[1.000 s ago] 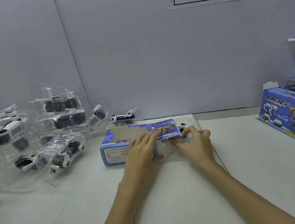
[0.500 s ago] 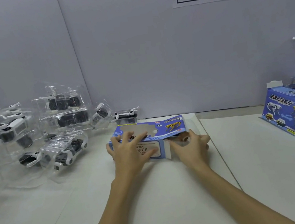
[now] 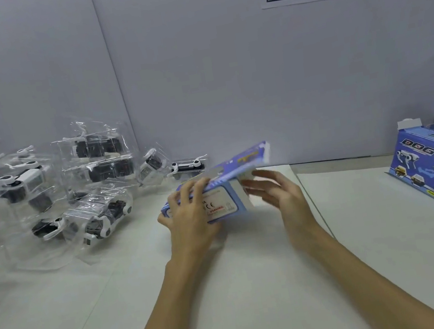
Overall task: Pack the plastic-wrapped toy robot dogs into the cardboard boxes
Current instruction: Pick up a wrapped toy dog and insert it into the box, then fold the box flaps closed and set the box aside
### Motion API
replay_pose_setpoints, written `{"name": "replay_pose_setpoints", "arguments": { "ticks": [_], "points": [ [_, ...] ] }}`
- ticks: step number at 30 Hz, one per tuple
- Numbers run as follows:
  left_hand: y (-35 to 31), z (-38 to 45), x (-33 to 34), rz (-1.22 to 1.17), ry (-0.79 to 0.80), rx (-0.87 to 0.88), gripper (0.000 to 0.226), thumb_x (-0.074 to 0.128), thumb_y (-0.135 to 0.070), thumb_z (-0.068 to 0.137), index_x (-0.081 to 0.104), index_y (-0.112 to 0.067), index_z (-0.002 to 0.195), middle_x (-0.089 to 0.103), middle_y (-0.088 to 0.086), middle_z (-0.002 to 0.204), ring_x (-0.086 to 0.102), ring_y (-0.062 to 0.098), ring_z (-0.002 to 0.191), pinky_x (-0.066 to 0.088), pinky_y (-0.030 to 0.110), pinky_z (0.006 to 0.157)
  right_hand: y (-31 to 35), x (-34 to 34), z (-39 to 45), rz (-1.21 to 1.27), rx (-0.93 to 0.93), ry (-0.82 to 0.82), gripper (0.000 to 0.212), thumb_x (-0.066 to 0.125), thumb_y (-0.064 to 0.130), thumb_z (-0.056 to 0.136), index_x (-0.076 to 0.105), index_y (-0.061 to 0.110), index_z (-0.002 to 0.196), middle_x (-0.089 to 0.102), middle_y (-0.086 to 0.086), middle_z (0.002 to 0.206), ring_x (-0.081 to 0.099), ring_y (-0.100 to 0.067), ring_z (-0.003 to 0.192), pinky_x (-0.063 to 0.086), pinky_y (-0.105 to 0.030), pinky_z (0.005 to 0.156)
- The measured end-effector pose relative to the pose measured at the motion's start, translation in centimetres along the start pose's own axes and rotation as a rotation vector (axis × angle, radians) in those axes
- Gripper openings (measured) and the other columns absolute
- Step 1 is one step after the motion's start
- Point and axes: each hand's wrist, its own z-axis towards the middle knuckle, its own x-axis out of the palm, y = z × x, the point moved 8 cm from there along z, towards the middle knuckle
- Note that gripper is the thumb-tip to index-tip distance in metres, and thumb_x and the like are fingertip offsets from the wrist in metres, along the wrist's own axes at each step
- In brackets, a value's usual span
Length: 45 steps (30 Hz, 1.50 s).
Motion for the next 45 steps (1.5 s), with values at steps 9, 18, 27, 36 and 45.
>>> {"name": "replay_pose_setpoints", "arguments": {
  "ticks": [9, 18, 27, 36, 45],
  "points": [
    [-1.7, 0.3, 0.4, -1.094, 0.272, -0.134, 0.061, 0.09, -0.039, 0.076, 0.06, -0.04, 0.13, 0.072, -0.008, 0.128, 0.067, 0.02, 0.12, 0.059, 0.038, 0.093, 5.4, -1.8, 0.1, -0.305, -0.337, 0.03, 0.053, 0.056, 0.042, 0.104, 0.042, 0.029, 0.153, 0.047, 0.015, 0.157, 0.041, -0.003, 0.146, 0.037, -0.038, 0.122],
    [-5.5, -0.6, -0.7, -0.975, 0.247, 0.111, 0.104, 0.08, -0.022, 0.093, 0.01, -0.069, 0.153, 0.026, -0.03, 0.163, 0.058, 0.002, 0.128, 0.056, 0.018, 0.085, 4.6, -0.9, -0.4, -0.299, -0.325, 0.031, 0.057, 0.056, 0.046, 0.096, 0.038, 0.045, 0.151, 0.047, 0.007, 0.156, 0.053, -0.017, 0.138, 0.053, -0.049, 0.108],
    [-6.8, -0.1, -2.3, -0.871, -0.013, 0.158, 0.016, 0.057, -0.061, 0.094, 0.052, -0.051, 0.106, 0.051, -0.009, 0.129, 0.059, 0.02, 0.125, 0.056, 0.033, 0.092, 4.7, -1.6, 0.2, -0.193, -0.331, -0.058, 0.028, 0.043, 0.044, 0.107, 0.066, 0.045, 0.122, 0.071, -0.001, 0.126, 0.061, 0.004, 0.123, 0.057, -0.027, 0.09],
    [-6.9, 0.2, -3.0, -1.148, -0.016, 0.052, 0.022, 0.066, -0.043, 0.094, 0.066, -0.022, 0.102, 0.041, -0.025, 0.151, 0.051, 0.002, 0.136, 0.063, 0.032, 0.079, 4.6, -2.7, 0.6, 0.042, -0.217, -0.033, 0.045, 0.059, 0.032, 0.093, 0.05, 0.041, 0.136, 0.062, 0.003, 0.126, 0.073, -0.021, 0.102, 0.06, -0.026, 0.065],
    [-6.9, 0.2, -3.4, -1.233, 0.034, 0.071, 0.038, 0.069, -0.04, 0.094, 0.039, -0.037, 0.118, 0.048, 0.001, 0.14, 0.061, 0.023, 0.127, 0.063, 0.048, 0.084, 2.7, -2.2, -0.1, 0.141, -0.145, -0.031, 0.06, 0.041, 0.066, 0.095, 0.055, 0.014, 0.123, 0.075, -0.007, 0.115, 0.075, -0.032, 0.104, 0.064, -0.034, 0.074]
  ]
}}
